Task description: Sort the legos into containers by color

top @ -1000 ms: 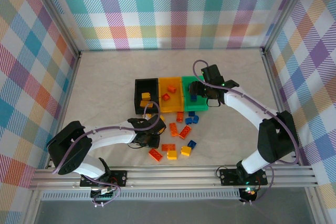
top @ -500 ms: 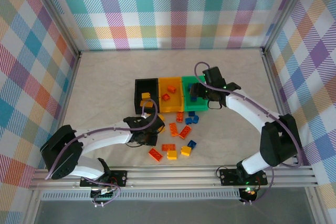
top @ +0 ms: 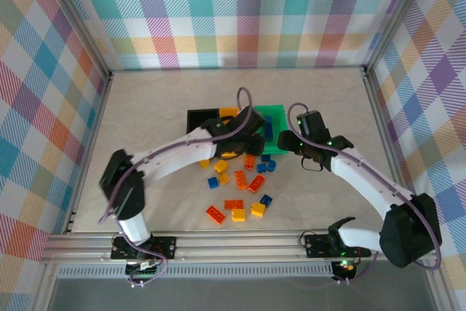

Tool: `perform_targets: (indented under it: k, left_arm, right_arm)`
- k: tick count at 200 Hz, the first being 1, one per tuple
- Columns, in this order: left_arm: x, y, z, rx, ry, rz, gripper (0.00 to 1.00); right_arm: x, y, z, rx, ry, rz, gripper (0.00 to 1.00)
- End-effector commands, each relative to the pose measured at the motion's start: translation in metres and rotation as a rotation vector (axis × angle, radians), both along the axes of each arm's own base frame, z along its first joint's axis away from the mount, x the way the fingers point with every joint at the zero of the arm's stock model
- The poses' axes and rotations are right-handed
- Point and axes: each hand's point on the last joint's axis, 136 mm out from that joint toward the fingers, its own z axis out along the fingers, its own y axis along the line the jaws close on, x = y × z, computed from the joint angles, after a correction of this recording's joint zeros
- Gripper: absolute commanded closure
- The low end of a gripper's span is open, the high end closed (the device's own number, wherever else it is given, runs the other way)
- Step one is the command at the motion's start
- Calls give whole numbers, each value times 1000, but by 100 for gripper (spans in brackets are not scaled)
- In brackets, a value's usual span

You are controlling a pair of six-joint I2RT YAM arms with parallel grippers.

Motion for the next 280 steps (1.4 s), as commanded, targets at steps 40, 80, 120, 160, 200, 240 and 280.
perform_targets:
  k: [40, 80, 120, 160, 200, 240, 280]
  left_arm:
    - [88, -41, -11, 36, -1, 12, 73]
    - [108, -58, -17, 36, 16, 8, 60]
    - [110, -68, -1, -15, 10, 5, 32]
    - [97, -60, 39, -76, -20, 8, 14]
    - [53, -14, 57, -142, -52, 32, 0]
    - [-10, 58, 27, -158, -22, 116, 0]
    - [-56, 132, 5, -115, -50, 214, 0]
  right_arm:
    - [-24, -17, -1, 7, 8, -35, 25]
    - [-32, -11, -1, 45, 8, 4, 24]
    - [-45, 4, -18, 98, 62, 59, 24]
    - [-75, 44, -40, 135, 142, 219, 27]
    - [-120, 78, -70, 84, 240, 389, 26]
    - [-109, 94, -67, 138, 219, 280, 27]
    - [-91, 99, -76, 110, 286, 93, 31]
